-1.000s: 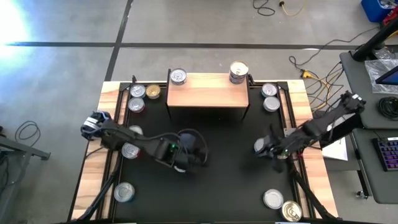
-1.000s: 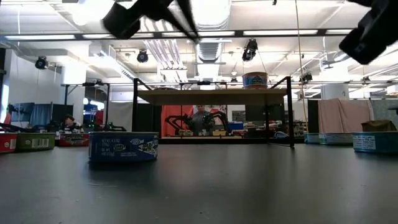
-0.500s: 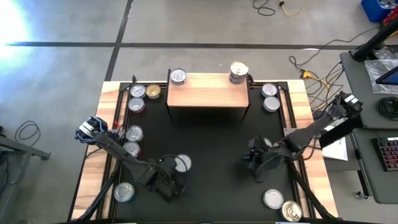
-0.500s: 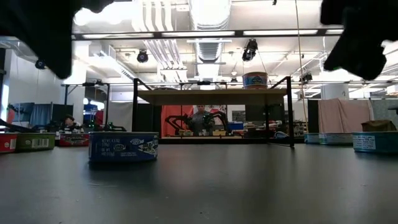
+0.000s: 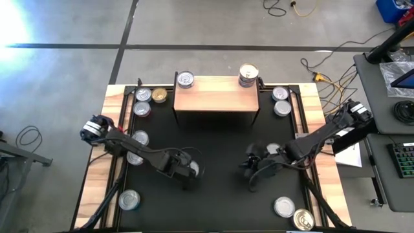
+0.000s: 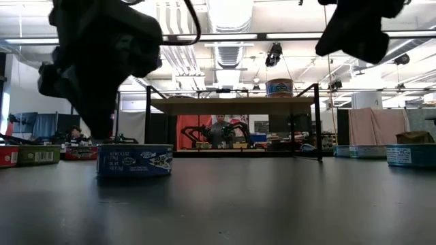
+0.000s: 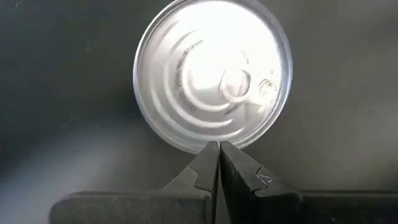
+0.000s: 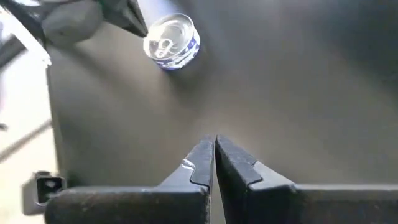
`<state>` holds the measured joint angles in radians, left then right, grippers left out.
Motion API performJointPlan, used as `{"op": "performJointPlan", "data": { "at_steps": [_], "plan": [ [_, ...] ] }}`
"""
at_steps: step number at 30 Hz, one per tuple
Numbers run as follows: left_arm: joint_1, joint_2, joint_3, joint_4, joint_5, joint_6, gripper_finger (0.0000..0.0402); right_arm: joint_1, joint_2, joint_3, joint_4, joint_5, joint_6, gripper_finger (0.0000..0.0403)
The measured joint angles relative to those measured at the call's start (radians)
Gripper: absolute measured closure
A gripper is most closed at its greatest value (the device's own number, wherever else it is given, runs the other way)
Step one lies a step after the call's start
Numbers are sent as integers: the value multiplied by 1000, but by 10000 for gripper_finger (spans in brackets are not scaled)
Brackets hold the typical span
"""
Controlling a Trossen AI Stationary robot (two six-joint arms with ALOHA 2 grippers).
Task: Stack canned seafood by type on shelf
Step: Stack the blue tuna can on top of the blue tuna can
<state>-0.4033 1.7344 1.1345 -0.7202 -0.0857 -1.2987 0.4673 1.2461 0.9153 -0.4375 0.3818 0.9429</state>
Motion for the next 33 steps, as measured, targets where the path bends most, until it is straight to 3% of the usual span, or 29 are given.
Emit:
{"op": "performJointPlan", "data": {
  "at_steps": [5,8,15,20,26,30,33],
  "plan": [
    [7,4,-5,19,-8,35,401,-44,-2,107,-239,-15,-88,394],
    [25,6,-26,5,-8,37,401,-72,-6,157,-294,-15,-156,394],
    [30,-2,-60,-11,-30,74,401,-103,4,216,-221,-14,-353,394],
    [31,-21,-69,-147,-207,53,401,-106,35,211,-70,-14,-439,392],
    [-25,-72,-67,-144,-268,62,401,-105,131,176,74,-25,-445,378],
    [-68,-105,-98,-268,-299,39,401,-105,212,176,118,-135,-402,359],
    [-45,-166,-198,-256,-298,28,401,-96,273,175,182,-206,-352,338]
  ]
}}
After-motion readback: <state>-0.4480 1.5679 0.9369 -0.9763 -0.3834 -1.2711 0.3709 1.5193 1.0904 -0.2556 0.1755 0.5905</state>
